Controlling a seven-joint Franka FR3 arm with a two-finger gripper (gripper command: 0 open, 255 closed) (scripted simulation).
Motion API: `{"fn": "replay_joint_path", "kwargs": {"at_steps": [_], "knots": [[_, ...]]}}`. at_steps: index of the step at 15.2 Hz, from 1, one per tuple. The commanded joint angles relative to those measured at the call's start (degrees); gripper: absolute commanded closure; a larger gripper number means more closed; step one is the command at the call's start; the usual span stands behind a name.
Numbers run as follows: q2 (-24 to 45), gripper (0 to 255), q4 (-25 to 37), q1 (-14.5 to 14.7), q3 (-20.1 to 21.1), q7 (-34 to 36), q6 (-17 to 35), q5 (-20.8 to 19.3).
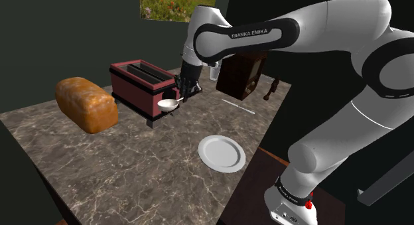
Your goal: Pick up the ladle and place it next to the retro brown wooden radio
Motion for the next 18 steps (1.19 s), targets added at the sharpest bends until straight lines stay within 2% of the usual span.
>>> {"fn": "replay_joint_path", "kwargs": {"at_steps": [1, 18], "knots": [[-0.46, 255, 1.37, 0.00, -0.25, -0.10, -1.78, 0.18], [-0.97, 255, 14.01, -0.52, -1.47, 0.20, -14.87, -0.23]]}}
